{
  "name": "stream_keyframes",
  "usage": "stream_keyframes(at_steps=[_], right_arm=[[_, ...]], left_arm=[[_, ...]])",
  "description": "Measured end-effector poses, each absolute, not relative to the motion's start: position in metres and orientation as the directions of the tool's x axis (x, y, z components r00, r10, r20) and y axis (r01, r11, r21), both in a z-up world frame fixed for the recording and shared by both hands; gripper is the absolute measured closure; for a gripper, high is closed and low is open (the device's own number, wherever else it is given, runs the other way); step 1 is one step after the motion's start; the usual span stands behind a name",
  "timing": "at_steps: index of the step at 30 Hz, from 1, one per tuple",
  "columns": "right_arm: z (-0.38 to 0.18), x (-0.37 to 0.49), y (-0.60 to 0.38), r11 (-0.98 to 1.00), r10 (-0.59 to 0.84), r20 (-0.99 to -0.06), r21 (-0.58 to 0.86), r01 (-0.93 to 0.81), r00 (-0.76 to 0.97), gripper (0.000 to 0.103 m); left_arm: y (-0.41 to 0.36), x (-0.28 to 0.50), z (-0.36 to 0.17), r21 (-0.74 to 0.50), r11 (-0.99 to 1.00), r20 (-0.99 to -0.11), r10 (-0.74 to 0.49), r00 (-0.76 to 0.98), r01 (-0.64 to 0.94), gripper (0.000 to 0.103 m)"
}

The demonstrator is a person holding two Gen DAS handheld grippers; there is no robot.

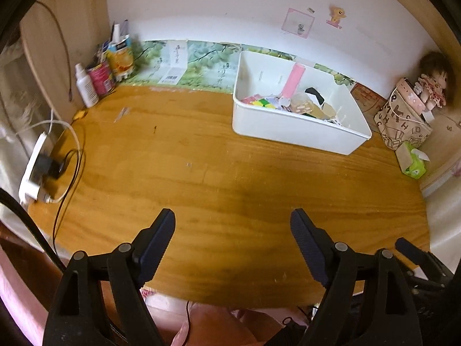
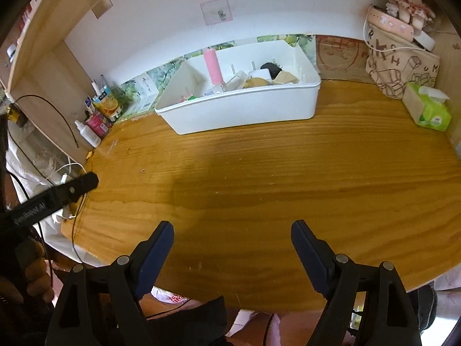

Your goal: Organize rigid objects

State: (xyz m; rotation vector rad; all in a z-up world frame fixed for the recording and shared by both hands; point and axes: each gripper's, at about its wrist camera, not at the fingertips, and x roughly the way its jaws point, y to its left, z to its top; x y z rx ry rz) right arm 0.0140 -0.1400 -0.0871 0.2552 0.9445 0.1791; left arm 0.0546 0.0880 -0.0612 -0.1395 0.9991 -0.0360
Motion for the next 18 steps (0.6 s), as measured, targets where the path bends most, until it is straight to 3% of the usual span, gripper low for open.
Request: stream_keyframes(at_steps=[13,18], right_arm=[[-0.048,-0.036,-0.165,0.972,0.193,-0.750,0.236,-0.016,0.633,0.019],[-0.027,-0.047,-0.174,0.979,0.153,-0.679,0.204,-0.015,0.718,0.019]], left_arm=[[0.051,0.019,-0.035,-0.162,0.986,-0.782,-0.143,0.607,0.024,0.019],[0.035,0.006,-0.020,-0.145,0.987,-0.727,-0.155,0.669,0.071,0.018]])
